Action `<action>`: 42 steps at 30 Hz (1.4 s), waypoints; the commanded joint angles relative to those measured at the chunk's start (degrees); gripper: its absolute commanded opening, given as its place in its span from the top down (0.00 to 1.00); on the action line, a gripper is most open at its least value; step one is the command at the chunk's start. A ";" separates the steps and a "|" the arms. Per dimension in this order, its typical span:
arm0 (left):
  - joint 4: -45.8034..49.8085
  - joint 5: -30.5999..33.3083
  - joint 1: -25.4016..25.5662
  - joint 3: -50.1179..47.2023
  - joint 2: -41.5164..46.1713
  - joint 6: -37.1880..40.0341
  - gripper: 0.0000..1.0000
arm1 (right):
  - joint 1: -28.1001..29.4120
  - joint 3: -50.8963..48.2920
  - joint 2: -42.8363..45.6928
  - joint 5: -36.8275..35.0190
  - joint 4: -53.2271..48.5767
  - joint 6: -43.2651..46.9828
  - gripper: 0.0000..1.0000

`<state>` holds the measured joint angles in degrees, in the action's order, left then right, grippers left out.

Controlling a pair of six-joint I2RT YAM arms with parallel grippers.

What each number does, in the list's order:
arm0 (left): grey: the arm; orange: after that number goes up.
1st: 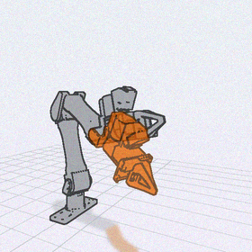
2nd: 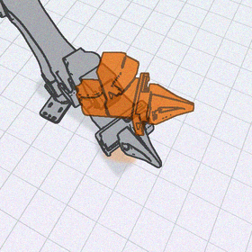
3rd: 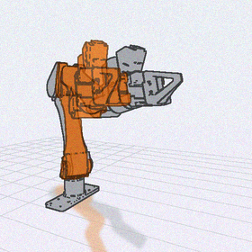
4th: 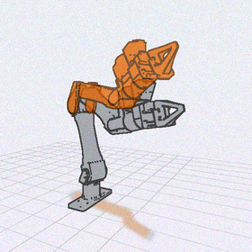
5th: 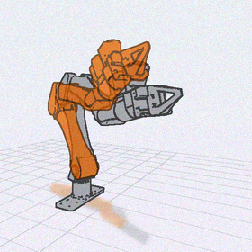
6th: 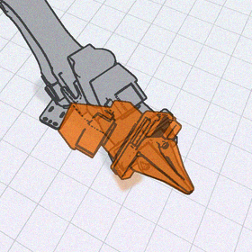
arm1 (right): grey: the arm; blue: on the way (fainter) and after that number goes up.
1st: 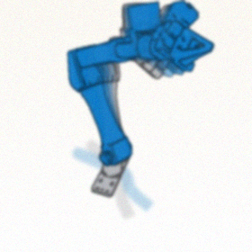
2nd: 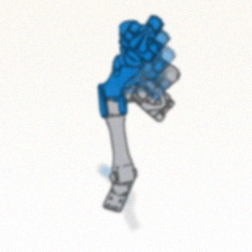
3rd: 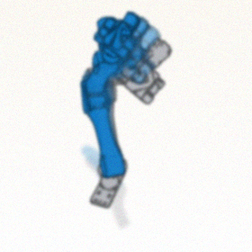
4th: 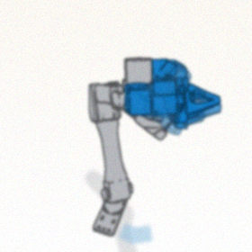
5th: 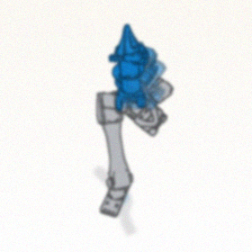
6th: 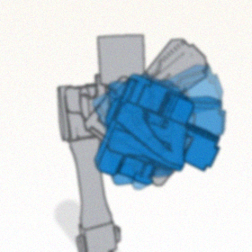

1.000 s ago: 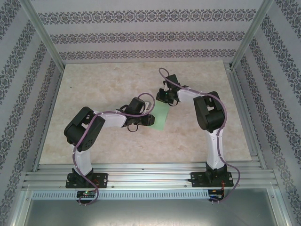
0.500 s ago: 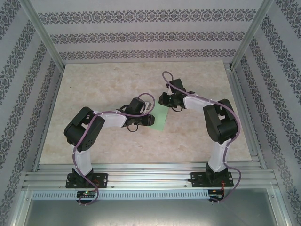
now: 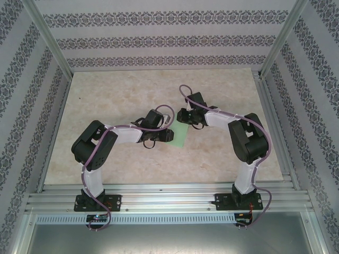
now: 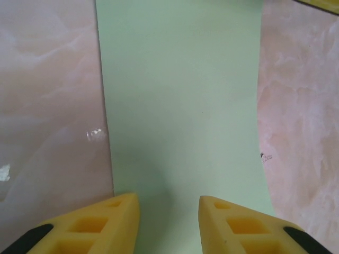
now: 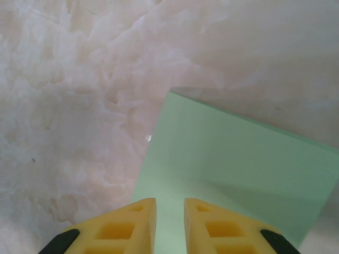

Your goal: Fold a paper plane with a square sheet of paper (fold left side to right side)

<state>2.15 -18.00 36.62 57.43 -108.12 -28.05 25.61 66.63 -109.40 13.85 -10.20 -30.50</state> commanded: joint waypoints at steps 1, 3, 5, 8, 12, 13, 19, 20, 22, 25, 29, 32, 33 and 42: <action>13.97 1.36 1.22 -3.01 -0.61 1.32 0.61 | 0.94 1.02 -4.21 0.62 1.03 -2.20 0.80; 14.28 0.93 1.26 -3.32 0.04 1.68 0.61 | 0.93 1.60 -5.82 -0.77 0.03 -2.74 0.81; 14.12 0.14 1.39 -3.87 0.72 2.16 0.61 | 0.86 2.30 -6.74 -2.45 -1.62 -2.89 0.81; 13.61 -1.49 1.50 -4.96 1.56 2.98 0.61 | 0.52 3.15 -8.04 -3.36 -4.11 -2.81 0.81; 13.07 -3.40 1.86 -7.03 2.94 4.02 0.61 | 0.15 2.90 -8.21 -3.57 -4.98 -2.67 0.82; 12.75 -4.13 1.95 -7.60 3.23 4.19 0.61 | 0.07 2.81 -8.07 -3.36 -4.92 -2.48 0.82; 11.25 -8.57 2.49 -11.68 7.41 5.20 0.61 | -0.11 3.20 -6.57 -1.20 -3.39 -1.17 0.81; 10.77 -9.73 2.46 -12.38 8.71 5.20 0.60 | -0.17 3.82 -6.52 -0.96 -3.65 -0.80 0.81; 10.79 -11.28 2.53 -13.12 11.01 5.51 0.60 | -0.25 5.00 -6.36 -0.47 -4.38 -0.06 0.80; 12.58 -11.08 2.46 -12.92 14.55 5.97 0.59 | -0.26 5.94 -4.79 0.53 -4.27 0.96 0.80; 14.54 -9.22 2.01 -10.57 18.36 5.52 0.55 | -0.56 5.19 1.03 0.24 -4.92 1.51 0.73; 14.09 -6.80 1.31 -8.97 19.95 4.94 0.51 | -1.08 2.13 6.71 -0.73 -4.98 1.12 0.67; 13.49 -5.65 1.05 -8.70 20.38 4.89 0.49 | -1.23 0.34 9.13 -0.91 -4.95 0.69 0.65; 3.94 -6.86 -3.05 -6.80 12.41 -2.73 0.51 | -0.86 -20.09 24.72 2.35 0.33 -12.37 0.60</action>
<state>10.63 -23.57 34.15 48.66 -92.14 -27.11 24.23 52.86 -86.63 14.33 -12.27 -35.38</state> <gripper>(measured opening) 0.501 0.403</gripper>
